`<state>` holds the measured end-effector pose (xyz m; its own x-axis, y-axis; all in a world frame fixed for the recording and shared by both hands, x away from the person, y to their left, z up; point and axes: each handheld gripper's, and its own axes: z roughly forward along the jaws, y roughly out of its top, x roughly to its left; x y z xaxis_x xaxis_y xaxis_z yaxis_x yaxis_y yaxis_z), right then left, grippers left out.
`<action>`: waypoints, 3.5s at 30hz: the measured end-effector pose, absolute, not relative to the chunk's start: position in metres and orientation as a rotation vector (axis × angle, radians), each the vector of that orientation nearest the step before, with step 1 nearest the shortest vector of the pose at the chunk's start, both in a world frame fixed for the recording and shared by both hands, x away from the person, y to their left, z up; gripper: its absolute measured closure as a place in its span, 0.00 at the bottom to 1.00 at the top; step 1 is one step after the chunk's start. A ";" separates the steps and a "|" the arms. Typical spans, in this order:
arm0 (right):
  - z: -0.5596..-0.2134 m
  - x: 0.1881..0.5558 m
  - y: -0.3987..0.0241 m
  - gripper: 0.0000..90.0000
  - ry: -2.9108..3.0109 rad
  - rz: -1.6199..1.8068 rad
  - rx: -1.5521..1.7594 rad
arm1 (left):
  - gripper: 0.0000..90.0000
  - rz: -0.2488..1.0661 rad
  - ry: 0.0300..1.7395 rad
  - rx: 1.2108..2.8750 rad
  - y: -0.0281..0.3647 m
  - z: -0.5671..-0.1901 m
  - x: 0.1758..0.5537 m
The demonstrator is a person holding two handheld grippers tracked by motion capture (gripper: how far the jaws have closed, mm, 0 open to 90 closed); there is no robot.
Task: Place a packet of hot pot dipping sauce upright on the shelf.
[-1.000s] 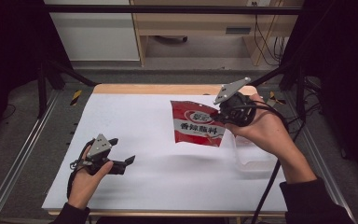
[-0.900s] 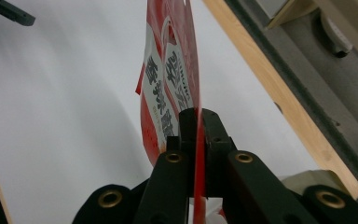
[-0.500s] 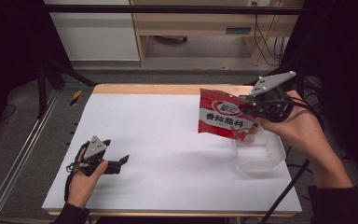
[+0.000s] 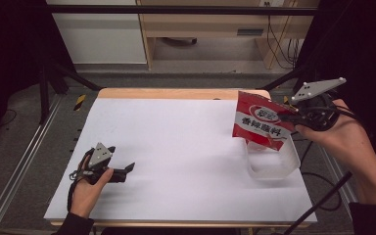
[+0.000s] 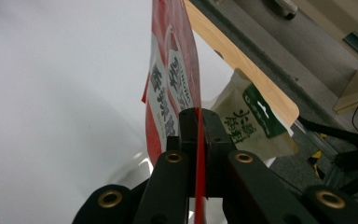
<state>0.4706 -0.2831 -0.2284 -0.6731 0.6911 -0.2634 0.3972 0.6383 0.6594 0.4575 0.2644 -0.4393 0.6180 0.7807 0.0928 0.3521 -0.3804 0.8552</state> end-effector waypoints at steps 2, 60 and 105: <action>-0.232 0.469 -0.289 1.00 2.356 0.773 0.869 | 0.08 0.627 0.896 1.978 0.265 -0.439 0.458; -0.290 0.472 -0.324 0.99 2.457 0.681 1.010 | 0.07 0.610 0.885 1.982 0.264 -0.440 0.458; -0.252 0.446 -0.279 0.21 2.171 0.821 0.833 | 0.07 0.604 0.874 1.994 0.262 -0.441 0.458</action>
<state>0.4460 -0.2789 -0.2525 -0.5773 0.7375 -0.3505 0.3208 0.5996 0.7332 0.4576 0.2616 -0.4405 0.6386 0.7646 0.0870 0.3521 -0.3908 0.8505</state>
